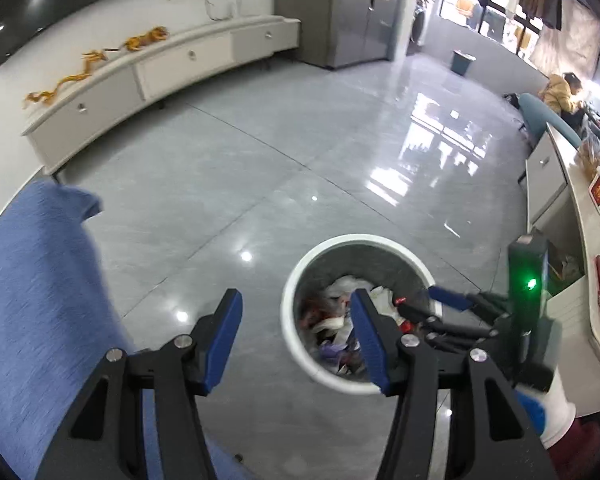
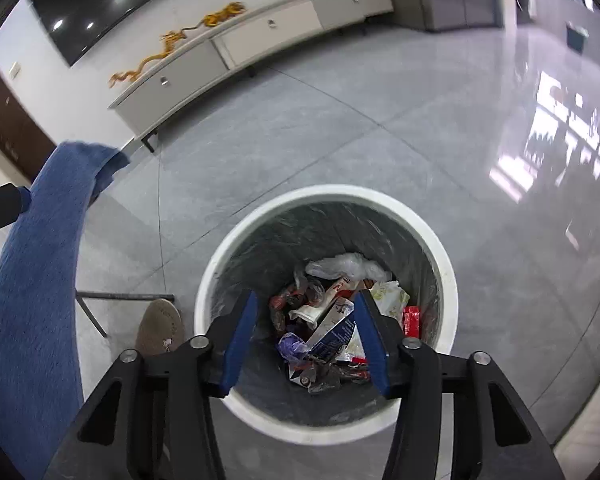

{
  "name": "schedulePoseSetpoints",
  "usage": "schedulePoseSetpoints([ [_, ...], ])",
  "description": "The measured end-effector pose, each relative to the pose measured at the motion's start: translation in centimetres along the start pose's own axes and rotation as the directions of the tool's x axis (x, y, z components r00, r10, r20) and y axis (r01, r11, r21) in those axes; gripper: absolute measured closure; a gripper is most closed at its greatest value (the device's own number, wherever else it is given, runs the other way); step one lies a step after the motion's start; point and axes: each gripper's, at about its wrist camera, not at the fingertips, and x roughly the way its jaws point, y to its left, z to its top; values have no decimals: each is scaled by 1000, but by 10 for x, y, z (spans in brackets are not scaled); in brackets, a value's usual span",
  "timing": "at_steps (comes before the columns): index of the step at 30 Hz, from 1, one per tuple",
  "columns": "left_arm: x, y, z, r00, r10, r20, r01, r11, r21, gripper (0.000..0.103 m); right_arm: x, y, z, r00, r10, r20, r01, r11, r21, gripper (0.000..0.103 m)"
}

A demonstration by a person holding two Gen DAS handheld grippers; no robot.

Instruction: Collect trash

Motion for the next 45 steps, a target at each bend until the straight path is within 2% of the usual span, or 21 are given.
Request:
schedulePoseSetpoints([
  [3,-33,15,-21,995,84,46,-85,996,11,49,-25,23,-3,999,9,35,-8,999,-53,42],
  [8,-84,56,-65,978,187,86,-184,982,-45,49,-72,73,-6,994,49,94,-33,987,-159,34],
  [13,-145,105,-115,941,313,127,-292,943,-160,49,-116,133,-11,982,123,143,-81,960,-268,28],
  [17,-199,136,-163,888,433,154,-389,887,-251,49,-146,182,-21,967,187,170,-119,931,-346,21],
  [22,-246,165,-211,846,514,145,-438,824,-360,47,-179,240,-39,950,252,183,-147,881,-450,15],
  [24,-267,176,-230,817,558,147,-466,788,-402,44,-192,261,-45,943,273,191,-152,863,-482,14],
  [25,-279,180,-239,795,588,152,-485,765,-424,41,-200,275,-50,938,284,198,-151,850,-505,12],
  [27,-294,184,-252,767,623,154,-506,734,-453,36,-211,290,-56,930,305,203,-158,835,-527,5],
  [28,-299,185,-256,762,629,155,-508,728,-460,33,-218,301,-62,925,317,208,-160,823,-545,2],
  [29,-306,187,-262,753,638,158,-510,719,-473,31,-221,307,-65,923,322,211,-157,815,-558,2],
  [31,-318,188,-274,724,671,159,-532,691,-490,26,-230,322,-72,916,336,218,-151,793,-590,1],
  [32,-321,187,-277,717,678,161,-537,684,-493,24,-232,327,-75,915,341,216,-153,788,-596,1],
  [34,-329,186,-285,704,691,164,-539,670,-511,11,-237,337,-80,912,344,221,-148,781,-607,1],
  [37,-342,182,-292,682,708,184,-537,655,-531,6,-248,350,-92,907,355,228,-144,767,-625,1],
  [41,-358,174,-296,670,711,216,-518,655,-550,0,-261,357,-100,901,355,250,-122,759,-639,0],
  [45,-372,163,-299,646,722,248,-517,653,-554,0,-276,355,-107,892,357,278,-109,765,-635,0],
])
